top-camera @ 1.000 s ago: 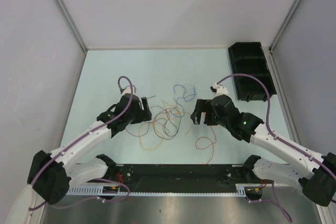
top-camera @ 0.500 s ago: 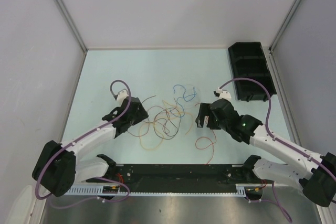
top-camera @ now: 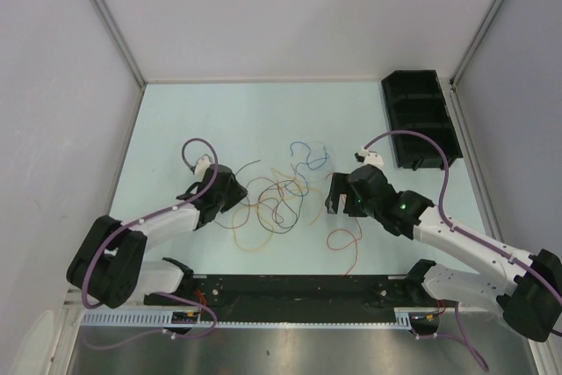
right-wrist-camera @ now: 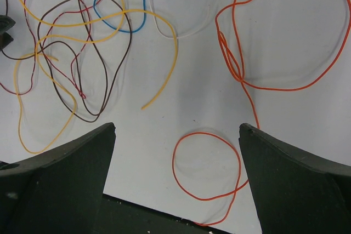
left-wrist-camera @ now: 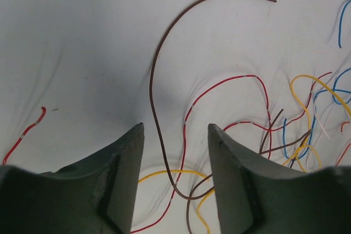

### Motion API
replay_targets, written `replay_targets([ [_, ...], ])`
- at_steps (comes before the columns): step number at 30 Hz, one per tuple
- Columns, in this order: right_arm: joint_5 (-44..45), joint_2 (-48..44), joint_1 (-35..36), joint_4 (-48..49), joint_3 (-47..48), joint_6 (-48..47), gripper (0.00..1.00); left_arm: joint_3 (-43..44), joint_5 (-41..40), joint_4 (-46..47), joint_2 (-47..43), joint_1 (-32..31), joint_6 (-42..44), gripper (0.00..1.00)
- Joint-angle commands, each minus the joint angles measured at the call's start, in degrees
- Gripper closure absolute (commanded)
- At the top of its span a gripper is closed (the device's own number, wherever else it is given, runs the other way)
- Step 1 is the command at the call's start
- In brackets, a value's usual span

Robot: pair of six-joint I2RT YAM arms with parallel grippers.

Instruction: Untangle the cables

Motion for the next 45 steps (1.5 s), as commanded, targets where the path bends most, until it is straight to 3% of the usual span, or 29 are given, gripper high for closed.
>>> replay_targets([
  [1, 1.9, -0.4, 0.3, -1.2, -0.1, 2.1, 0.0, -0.8, 0.0, 5.5, 3.4, 0.5, -1.4, 0.49],
  [5, 3.1, -1.4, 0.4, -1.7, -0.9, 2.4, 0.0, -0.6, 1.9, 8.7, 7.2, 1.1, -0.7, 0.67],
  [6, 3.2, -1.4, 0.3, -1.7, -0.9, 2.3, 0.0, -0.3, 2.1, 9.2, 7.9, 1.1, -0.2, 0.79],
  [9, 2.7, -1.3, 0.3, -0.8, -0.9, 1.9, 0.0, 2.4, 3.1, 9.0, 10.8, 1.3, 1.9, 1.0],
  [13, 2.0, -1.1, 0.3, 1.1, -0.3, -0.2, 0.0, 6.5, 5.7, 7.1, 8.3, 1.5, 5.1, 1.0],
  [15, 1.4, -0.8, 0.3, 1.5, 1.5, -2.8, 0.0, 7.8, 6.0, 5.5, 2.8, 1.4, 6.8, 1.0],
  [22, -4.4, 0.2, 0.5, 4.3, 10.6, -10.2, 0.0, 22.6, 6.1, -12.3, -8.6, 1.4, 15.5, 0.99],
  [31, -17.9, 1.0, 1.2, 15.3, 21.3, -19.3, 0.01, 62.3, 11.3, -31.0, -4.9, 1.4, 24.9, 1.0],
  [34, -20.4, 1.7, 2.1, 20.0, 23.8, -21.2, 0.02, 70.6, 12.4, -33.9, -2.6, 1.4, 26.5, 1.0],
  [38, -21.6, 4.2, 3.8, 25.2, 24.5, -22.3, 0.02, 72.9, 16.9, -34.0, -1.6, 1.4, 27.2, 1.0],
  [45, -18.4, 13.3, 8.5, 34.7, 24.6, -24.8, 0.05, 69.6, 17.0, -32.5, -4.1, 1.4, 26.5, 1.0],
])
